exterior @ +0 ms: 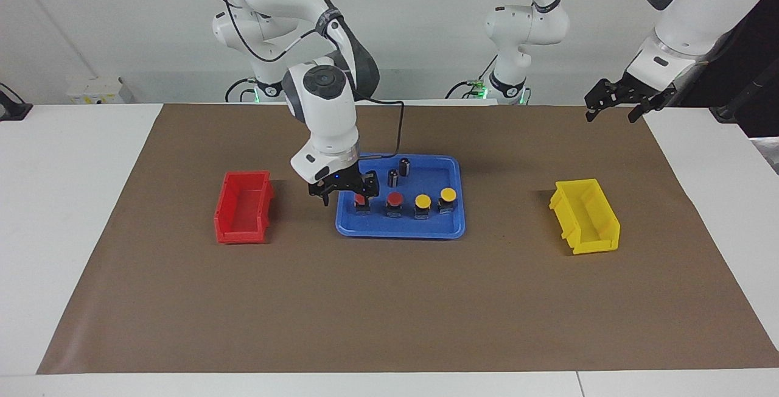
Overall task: Sort red and yellow buttons by color
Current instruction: 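Reach the right gripper to a red button and grasp it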
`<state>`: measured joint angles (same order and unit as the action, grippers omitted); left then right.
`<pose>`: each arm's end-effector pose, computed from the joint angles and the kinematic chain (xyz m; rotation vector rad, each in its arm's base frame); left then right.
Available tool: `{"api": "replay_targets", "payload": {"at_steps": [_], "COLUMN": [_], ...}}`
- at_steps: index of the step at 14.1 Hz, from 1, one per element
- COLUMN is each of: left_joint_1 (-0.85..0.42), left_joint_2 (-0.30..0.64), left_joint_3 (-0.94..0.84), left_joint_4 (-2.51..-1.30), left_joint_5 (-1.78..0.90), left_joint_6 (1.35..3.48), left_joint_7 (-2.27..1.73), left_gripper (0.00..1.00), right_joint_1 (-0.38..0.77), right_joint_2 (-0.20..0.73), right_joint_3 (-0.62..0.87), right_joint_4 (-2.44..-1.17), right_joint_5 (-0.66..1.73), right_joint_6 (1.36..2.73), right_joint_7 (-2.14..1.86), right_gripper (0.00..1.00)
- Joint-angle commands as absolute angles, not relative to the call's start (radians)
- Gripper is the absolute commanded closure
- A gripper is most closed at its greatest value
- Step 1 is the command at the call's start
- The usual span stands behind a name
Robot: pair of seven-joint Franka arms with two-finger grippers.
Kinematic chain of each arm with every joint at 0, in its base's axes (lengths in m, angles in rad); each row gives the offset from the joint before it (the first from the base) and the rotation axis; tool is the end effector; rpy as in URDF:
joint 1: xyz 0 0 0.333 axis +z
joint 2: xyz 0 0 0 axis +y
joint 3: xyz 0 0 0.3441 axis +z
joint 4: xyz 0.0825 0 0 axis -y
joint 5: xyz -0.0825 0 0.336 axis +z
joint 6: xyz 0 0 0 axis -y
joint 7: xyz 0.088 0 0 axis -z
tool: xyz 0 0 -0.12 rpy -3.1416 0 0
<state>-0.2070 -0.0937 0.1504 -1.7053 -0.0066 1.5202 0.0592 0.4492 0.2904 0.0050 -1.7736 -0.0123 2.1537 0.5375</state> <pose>0.4654 -0.0234 0.6240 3.1122 -0.1825 -0.1442 0.5494 0.2672 0.4410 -3.1020 0.1199 -0.1293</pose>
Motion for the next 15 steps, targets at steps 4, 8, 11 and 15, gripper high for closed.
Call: {"api": "replay_targets", "payload": {"at_steps": [4,8,11,15], "left_joint_1": [-0.202,-0.199,-0.190,-0.170], "left_joint_2": [-0.109,-0.110,-0.109,-0.109], "left_joint_3": [0.147,0.152,0.158,0.158], "left_joint_4": [-1.715,-1.717,-1.715,-1.717], "left_joint_5": [0.008,0.008,0.009,0.011], "left_joint_6": [1.522,1.528,1.532,1.537], "left_joint_7": [0.072,0.074,0.075,0.075], "left_gripper": [0.00,0.00,0.00,0.00], "right_joint_1": [0.471,0.472,0.472,0.472], "right_joint_2": [0.308,0.298,0.290,0.285], "right_joint_3": [0.006,0.006,0.021,0.026], "right_joint_4": [-1.838,-1.871,-1.891,-1.907], "right_joint_5": [-0.009,-0.009,-0.009,-0.009], "right_joint_6": [2.244,2.241,2.238,2.241], "right_joint_7": [0.549,0.543,0.543,0.545], "right_gripper": [0.06,0.09,0.11,0.14]}}
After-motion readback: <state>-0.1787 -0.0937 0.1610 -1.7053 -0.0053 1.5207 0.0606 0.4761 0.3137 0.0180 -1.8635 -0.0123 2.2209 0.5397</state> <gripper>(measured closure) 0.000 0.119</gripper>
